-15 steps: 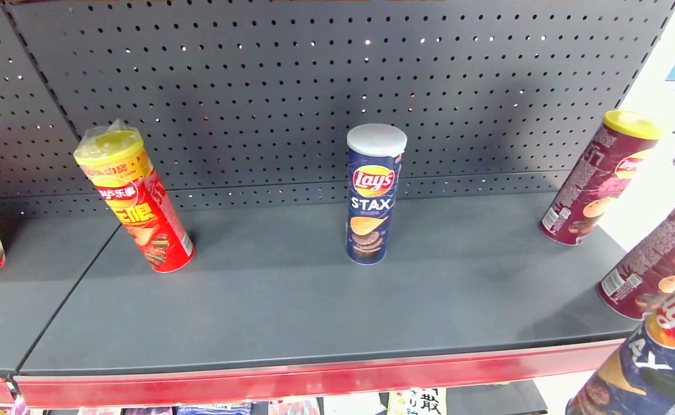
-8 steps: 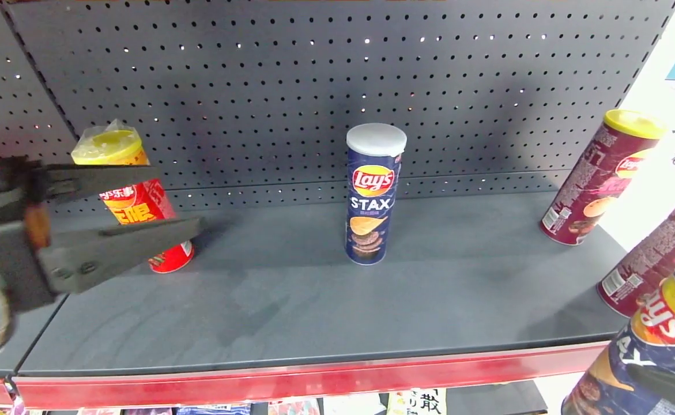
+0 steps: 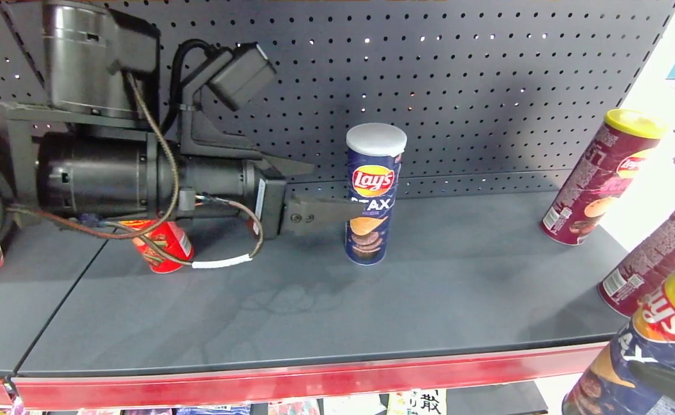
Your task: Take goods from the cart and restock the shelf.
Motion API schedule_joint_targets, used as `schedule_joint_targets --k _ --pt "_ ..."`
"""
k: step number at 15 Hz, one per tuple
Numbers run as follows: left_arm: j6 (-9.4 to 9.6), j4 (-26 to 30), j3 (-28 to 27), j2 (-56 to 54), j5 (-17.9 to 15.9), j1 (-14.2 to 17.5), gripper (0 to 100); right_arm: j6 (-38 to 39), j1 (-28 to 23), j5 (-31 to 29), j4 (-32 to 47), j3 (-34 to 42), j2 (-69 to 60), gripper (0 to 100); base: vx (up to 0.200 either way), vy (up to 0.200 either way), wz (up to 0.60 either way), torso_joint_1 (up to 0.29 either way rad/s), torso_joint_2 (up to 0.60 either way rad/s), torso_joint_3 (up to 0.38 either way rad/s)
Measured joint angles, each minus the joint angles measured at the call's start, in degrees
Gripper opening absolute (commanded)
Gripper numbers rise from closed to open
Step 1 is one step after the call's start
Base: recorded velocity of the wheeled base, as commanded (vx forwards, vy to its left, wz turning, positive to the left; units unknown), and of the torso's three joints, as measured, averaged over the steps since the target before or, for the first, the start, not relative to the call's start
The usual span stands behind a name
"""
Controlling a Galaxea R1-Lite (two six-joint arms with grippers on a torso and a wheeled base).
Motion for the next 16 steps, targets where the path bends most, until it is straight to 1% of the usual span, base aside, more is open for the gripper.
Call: schedule_joint_targets --k 3,6,7,9,11,13,16 --pt "2.06 0.0 -1.6 3.5 0.1 0.7 100 0.0 0.0 0.0 0.0 -0.2 0.1 0 0.0 0.0 0.0 0.0 0.0 0.0" --pt "2.63 -0.8 -3.5 6.1 0.5 1.8 100 0.0 0.0 0.0 0.0 -0.3 0.2 0 0.0 0.0 0.0 0.0 0.0 0.0" --pt "3.21 -1.9 -3.8 7.0 0.4 1.9 100 0.1 0.0 0.0 0.0 -0.3 0.2 0 0.0 0.0 0.0 0.0 0.0 0.0" --pt "5.1 -7.5 -4.0 9.6 -0.3 2.4 100 0.1 0.0 -0.1 0.0 -0.2 0.4 0 0.0 0.0 0.0 0.0 0.0 0.0" --pt "5.42 -9.4 -4.5 11.8 -1.9 2.6 100 0.2 -0.1 -0.4 0.1 -0.1 0.4 0 0.0 0.0 0.0 0.0 0.0 0.0" --pt "5.42 -10.1 -6.8 14.4 -4.1 2.9 100 0.2 -0.1 -0.4 0.1 -0.1 0.5 0 0.0 0.0 0.0 0.0 0.0 0.0" --pt "5.32 -10.0 -10.4 17.4 -5.4 2.6 100 0.3 -0.1 -0.4 0.0 -0.1 0.7 0 0.0 0.0 0.0 0.0 0.0 0.0"
